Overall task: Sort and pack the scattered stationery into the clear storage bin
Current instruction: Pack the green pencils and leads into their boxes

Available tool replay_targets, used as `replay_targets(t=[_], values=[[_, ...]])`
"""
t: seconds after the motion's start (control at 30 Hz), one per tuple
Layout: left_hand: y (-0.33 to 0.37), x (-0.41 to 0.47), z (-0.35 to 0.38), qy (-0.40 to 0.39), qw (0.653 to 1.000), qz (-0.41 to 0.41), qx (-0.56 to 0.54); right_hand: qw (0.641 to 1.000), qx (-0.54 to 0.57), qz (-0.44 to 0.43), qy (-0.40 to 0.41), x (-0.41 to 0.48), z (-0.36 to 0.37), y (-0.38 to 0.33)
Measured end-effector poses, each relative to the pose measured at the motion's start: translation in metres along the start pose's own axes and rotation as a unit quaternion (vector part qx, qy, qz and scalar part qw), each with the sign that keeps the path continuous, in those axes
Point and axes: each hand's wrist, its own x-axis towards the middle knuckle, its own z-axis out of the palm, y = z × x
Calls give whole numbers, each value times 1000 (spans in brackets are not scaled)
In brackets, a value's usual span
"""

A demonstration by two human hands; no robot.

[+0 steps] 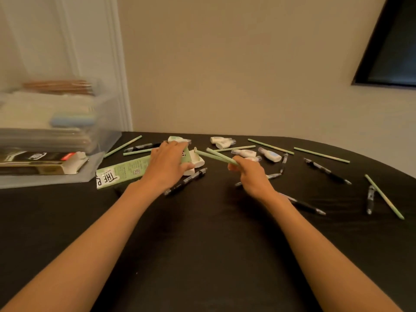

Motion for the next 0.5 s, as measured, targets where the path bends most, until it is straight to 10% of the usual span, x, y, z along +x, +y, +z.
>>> replay_targets(t=[0.33, 0.5], values=[[-1, 5, 9, -82, 992, 38, -90, 982, -163, -85, -33, 7, 1, 0], [8, -1, 9, -94, 994, 47, -44, 927, -291, -213, 98, 3, 5, -20]])
